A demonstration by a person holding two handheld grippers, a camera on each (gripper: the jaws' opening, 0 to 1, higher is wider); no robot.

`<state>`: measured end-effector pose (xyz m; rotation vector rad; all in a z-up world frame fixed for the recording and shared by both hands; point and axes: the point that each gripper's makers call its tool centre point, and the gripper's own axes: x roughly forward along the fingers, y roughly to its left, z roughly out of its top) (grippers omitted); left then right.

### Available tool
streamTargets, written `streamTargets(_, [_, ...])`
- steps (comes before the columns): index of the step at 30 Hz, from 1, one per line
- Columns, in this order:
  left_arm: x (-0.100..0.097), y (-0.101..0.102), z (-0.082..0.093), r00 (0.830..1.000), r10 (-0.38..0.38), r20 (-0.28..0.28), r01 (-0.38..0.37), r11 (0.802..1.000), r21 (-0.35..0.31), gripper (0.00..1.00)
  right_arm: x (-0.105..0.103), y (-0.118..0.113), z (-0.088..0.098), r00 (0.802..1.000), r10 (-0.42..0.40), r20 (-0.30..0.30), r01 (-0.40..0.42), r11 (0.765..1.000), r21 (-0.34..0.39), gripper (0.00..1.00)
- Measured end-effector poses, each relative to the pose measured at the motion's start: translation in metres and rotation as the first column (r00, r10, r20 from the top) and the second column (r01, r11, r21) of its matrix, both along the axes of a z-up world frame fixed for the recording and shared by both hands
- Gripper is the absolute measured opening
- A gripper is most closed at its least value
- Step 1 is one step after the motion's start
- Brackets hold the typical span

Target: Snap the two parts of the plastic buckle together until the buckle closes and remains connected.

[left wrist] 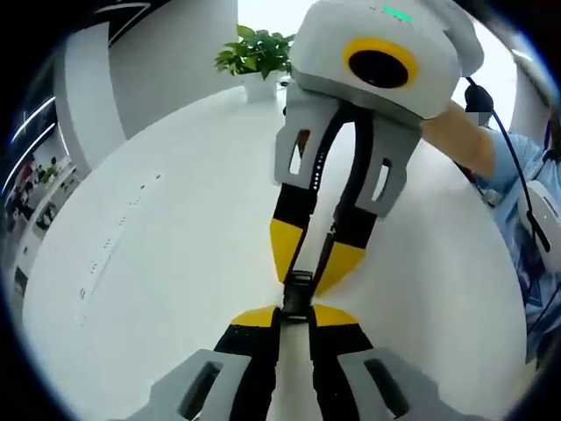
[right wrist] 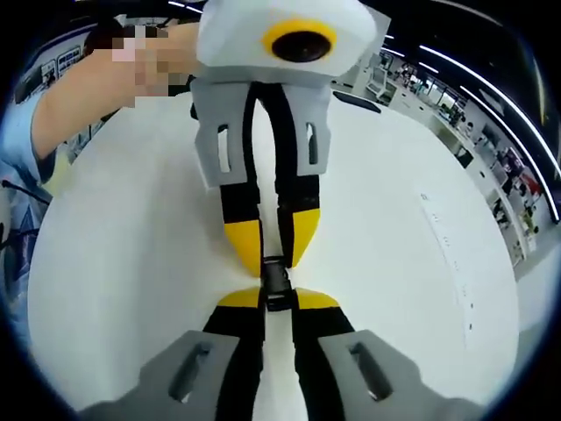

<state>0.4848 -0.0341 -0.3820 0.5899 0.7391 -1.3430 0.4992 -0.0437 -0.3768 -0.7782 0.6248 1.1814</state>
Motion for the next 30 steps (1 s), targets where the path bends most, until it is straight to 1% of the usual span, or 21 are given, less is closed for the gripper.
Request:
streamTargets(4, [0.003,-0.001,0.001,1.0,0.007,-0.007,-0.007,1.0,-0.011,0.11,0.002,0.0,0.0,1.0,-0.004,-0.002,0.004,1.0,0.006,0.1])
streamTargets(6, [0.01,0.0,0.002,1.0,0.01,-0.009,-0.01,1.0,-0.017,0.11,0.005,-0.001,0.0,1.0,-0.008,-0.005,0.008,1.0,0.004,0.1])
streamTargets(10, [0.013,-0.001,0.003,1.0,0.015,-0.013,-0.015,1.0,-0.026,0.11,0.007,-0.001,0.0,1.0,-0.011,0.0,0.011,1.0,0.003,0.1])
streamTargets(15, [0.008,-0.003,0.0,1.0,0.025,-0.015,-0.026,0.999,-0.033,0.11,0.012,-0.001,0.0,1.0,-0.026,-0.002,0.026,1.0,0.01,0.1])
streamTargets(22, [0.003,-0.003,-0.003,0.999,0.027,-0.016,-0.028,0.999,-0.039,0.11,0.008,0.002,-0.002,0.999,-0.033,-0.001,0.033,0.999,0.013,0.1])
streamTargets(27, [0.013,-0.003,-0.002,0.999,0.043,-0.012,-0.044,0.998,-0.046,0.12,0.016,0.003,-0.001,0.999,-0.053,0.003,0.052,0.998,0.018,0.1])
streamTargets(28, [0.015,-0.002,-0.001,0.999,0.044,-0.011,-0.045,0.998,-0.047,0.12,0.014,0.003,-0.001,0.998,-0.055,0.001,0.055,0.998,0.022,0.1])
streamTargets(30, [0.023,-0.002,0.0,0.999,0.047,-0.013,-0.048,0.998,-0.05,0.13,0.016,0.003,-0.001,0.998,-0.065,-0.001,0.065,0.998,0.027,0.11])
